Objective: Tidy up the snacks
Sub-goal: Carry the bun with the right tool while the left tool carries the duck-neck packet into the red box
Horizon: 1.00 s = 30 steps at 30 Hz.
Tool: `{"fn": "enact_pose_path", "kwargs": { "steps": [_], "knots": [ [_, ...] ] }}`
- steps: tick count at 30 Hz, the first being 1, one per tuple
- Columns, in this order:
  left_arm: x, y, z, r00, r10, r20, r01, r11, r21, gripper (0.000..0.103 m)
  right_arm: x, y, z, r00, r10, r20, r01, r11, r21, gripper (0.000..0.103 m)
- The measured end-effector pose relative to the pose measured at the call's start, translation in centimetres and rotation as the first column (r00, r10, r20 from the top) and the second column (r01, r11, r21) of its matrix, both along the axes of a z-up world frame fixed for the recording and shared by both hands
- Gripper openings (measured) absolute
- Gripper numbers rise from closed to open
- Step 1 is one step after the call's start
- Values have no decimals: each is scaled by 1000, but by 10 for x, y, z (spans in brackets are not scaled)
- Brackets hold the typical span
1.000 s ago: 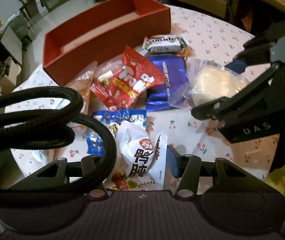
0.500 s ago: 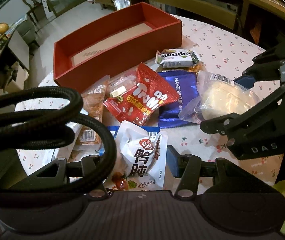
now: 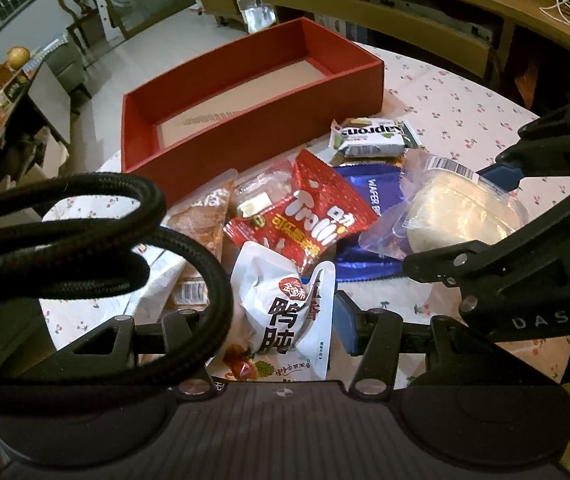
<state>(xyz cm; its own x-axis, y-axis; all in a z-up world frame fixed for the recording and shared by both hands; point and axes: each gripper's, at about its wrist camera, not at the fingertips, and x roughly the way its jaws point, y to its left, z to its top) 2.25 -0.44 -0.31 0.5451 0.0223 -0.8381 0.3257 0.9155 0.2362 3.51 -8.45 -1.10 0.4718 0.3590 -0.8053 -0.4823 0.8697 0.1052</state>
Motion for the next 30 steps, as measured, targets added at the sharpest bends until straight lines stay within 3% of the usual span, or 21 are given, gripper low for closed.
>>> {"fn": "enact_pose_path", "kwargs": {
  "steps": [6,13,22,30],
  "knots": [
    [12,4,5,999,20,25,-20,1000,-14,61,10,1,9,999,-21,27,21,1000,8,63],
    [50,12,19,994,65,88,-62,998,-33,61,49,8,30,994,-60,91,60,998,3,63],
    [146,25,28,979,141,149,-133,989,-60,61,145,18,45,981,-126,148,128,992,2,63],
    [215,40,0,970,210,119,-201,976,-89,61,232,25,18,979,-174,107,176,984,-13,63]
  ]
}}
